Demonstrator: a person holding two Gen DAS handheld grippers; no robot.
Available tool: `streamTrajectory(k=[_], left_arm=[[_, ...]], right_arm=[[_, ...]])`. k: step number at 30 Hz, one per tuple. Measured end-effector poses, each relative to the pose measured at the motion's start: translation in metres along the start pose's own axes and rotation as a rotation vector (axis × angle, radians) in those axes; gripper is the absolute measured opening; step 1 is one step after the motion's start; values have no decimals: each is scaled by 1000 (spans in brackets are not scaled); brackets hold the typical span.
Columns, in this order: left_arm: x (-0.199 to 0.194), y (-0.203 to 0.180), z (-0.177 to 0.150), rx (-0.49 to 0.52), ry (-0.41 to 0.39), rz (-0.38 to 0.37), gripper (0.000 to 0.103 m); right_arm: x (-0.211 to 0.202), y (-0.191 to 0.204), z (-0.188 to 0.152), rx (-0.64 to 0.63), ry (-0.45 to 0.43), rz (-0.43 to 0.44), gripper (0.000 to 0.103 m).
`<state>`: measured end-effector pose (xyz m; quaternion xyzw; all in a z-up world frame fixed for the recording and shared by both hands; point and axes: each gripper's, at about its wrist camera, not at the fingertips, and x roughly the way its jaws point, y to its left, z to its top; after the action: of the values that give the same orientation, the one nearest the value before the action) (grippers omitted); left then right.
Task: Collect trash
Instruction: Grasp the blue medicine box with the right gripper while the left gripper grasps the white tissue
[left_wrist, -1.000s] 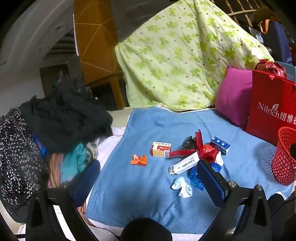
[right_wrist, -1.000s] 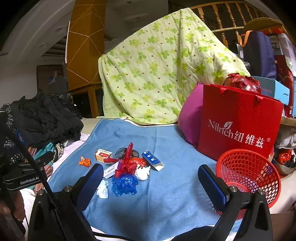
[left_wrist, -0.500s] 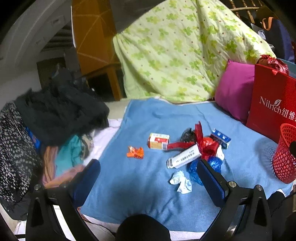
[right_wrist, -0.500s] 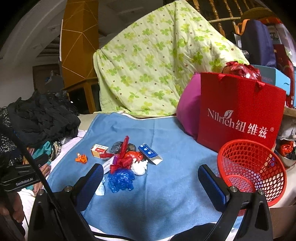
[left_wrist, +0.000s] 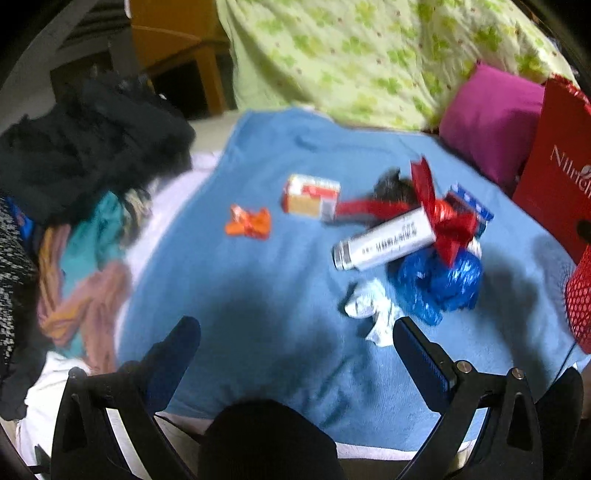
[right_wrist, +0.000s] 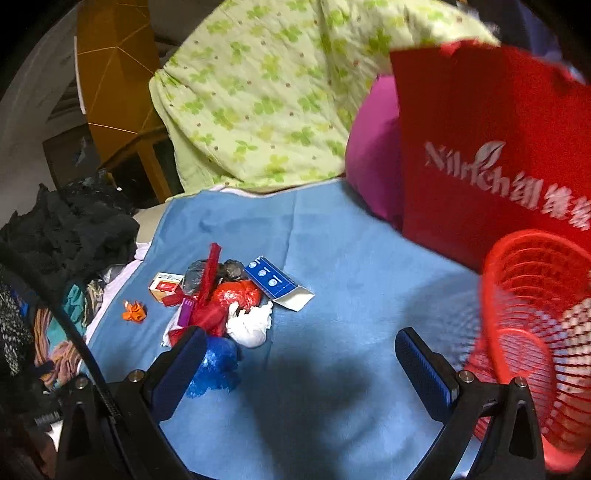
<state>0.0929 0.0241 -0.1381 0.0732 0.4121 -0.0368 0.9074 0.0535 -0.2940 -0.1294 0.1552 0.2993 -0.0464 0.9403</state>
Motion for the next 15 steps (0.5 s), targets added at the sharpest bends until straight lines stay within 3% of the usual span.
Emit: streamTrajectory(k=[5, 9, 12, 15], left_arm=[[31, -13, 1, 6, 81, -89, 103], [54, -23, 5, 2, 138, -145, 103], [71, -29, 8, 1, 168, -160, 102], [83, -31, 10, 7, 186, -183, 95]], right_arm=[[52, -3, 13, -15, 78, 3, 90], [89, 5, 28, -52, 91, 31, 87], [119, 13, 33, -120, 148, 26, 83], [146, 21, 36, -167, 197, 39, 81]])
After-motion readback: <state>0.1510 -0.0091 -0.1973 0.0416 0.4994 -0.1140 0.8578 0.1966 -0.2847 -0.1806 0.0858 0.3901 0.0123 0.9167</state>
